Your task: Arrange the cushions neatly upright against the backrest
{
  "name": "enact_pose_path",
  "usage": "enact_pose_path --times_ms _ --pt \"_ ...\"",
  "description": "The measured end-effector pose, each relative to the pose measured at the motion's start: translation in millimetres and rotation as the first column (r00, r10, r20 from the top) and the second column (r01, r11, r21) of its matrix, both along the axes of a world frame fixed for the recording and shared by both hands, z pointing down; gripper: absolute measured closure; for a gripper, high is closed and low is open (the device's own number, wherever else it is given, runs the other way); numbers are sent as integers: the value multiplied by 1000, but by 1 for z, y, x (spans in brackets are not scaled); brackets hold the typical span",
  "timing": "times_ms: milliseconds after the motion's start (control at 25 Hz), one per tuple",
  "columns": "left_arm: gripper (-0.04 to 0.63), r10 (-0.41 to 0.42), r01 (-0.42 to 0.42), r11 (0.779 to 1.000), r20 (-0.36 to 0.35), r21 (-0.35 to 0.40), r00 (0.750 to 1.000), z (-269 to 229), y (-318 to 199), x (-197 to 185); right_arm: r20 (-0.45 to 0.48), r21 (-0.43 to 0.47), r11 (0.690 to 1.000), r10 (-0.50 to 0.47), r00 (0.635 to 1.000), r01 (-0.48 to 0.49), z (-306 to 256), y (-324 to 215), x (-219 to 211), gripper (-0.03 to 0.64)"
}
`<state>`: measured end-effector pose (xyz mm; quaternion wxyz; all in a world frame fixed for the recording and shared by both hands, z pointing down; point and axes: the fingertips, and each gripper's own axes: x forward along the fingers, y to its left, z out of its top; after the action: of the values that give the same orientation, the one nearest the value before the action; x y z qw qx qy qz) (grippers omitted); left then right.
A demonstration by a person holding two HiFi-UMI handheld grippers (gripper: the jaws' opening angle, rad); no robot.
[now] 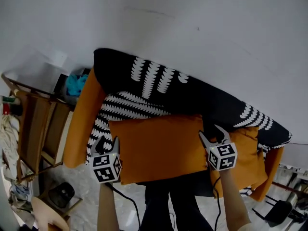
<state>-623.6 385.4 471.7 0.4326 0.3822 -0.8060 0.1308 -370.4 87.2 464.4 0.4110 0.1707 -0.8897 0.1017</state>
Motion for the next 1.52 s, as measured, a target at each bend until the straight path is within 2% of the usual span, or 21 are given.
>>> enact_pose_path --times_ms 240,480,920,1160,1360,1520 --pt "342 -16 14 1000 -63 -27 998 50 2 7 -40 -42 999 18 999 -20 48 -11 16 344" --pt "314 -50 45 998 -130 -46 990 92 9 -1 -86 -62 998 18 996 -23 88 -19 13 344" --pt "280 -19 2 997 -218 -78 976 148 15 -13 -123 -104 994 23 992 -36 142 -37 15 342" --pt "273 23 -52 993 -255 -108 967 179 13 -15 -139 -189 981 23 990 -49 174 -33 13 342" --pt "265 8 -37 994 -277 -98 961 191 13 -14 -156 -276 959 19 987 -63 194 -33 13 327" --pt "257 -1 -27 995 -299 -91 954 196 17 -16 -183 -297 953 4 983 -59 200 -33 12 283"
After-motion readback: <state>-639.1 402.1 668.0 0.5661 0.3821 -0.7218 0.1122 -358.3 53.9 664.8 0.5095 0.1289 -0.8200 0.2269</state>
